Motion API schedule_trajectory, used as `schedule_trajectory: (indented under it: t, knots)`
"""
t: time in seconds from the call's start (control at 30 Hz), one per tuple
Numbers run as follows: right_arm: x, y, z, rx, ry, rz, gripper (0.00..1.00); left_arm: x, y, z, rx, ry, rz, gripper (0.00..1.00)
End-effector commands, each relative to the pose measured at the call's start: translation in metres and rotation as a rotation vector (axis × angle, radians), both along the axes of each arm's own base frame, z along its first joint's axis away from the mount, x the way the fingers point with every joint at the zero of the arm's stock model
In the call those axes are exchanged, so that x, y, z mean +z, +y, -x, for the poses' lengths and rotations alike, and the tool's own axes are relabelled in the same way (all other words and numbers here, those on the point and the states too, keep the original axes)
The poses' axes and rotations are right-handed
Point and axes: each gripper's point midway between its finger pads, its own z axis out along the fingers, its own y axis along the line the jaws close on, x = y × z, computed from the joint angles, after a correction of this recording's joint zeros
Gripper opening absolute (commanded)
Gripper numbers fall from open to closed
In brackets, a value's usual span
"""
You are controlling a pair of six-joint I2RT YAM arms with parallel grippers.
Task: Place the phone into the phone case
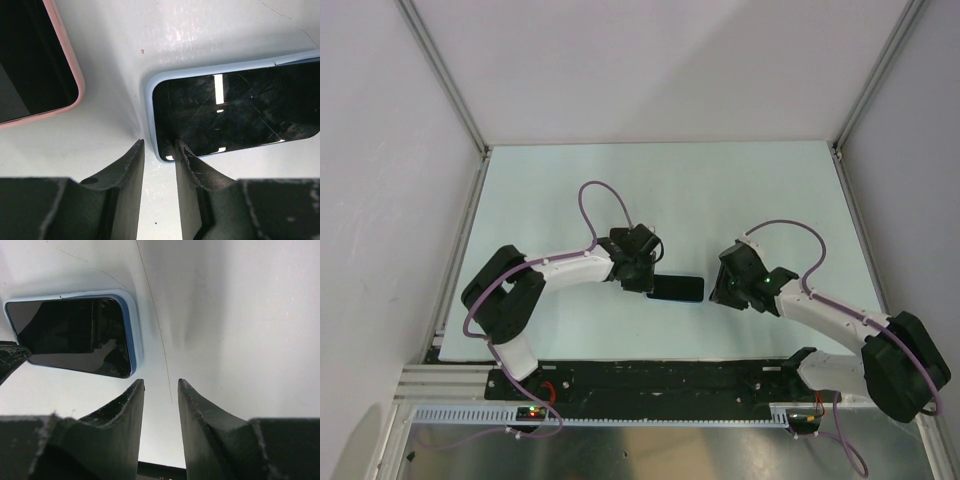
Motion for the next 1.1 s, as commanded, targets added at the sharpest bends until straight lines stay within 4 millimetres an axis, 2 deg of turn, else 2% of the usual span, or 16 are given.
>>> schedule_trajectory:
  t: [0.0, 0.23, 0.43, 0.7, 1.07]
  knots:
    - [0.009, 0.015, -0.014, 0.028, -0.033, -0.023, 0.39, -0.013, 0.015, 0.009, 0.005, 0.021, -0.065, 0.35]
    - [0.003, 0.031, -0.021, 0.056, -0.026, -0.023, 0.39, -0.014, 0.015, 0.010, 0.004, 0.022, -0.067, 0.35]
    - [0.004, 0.030, -0.020, 0.049, -0.031, -0.011, 0.39, -0.014, 0.014, 0.009, 0.002, 0.023, -0.065, 0.35]
    - [0.027, 0.034, -0.022, 0.051, -0.096, -0.052, 0.39, -0.014, 0.016, 0.010, 0.003, 0.024, -0.067, 0.35]
    - [0.003, 0.039, -0.024, 0.058, -0.035, -0.003, 0.35, -0.014, 0.017, 0.011, 0.004, 0.023, -0.068, 0.35]
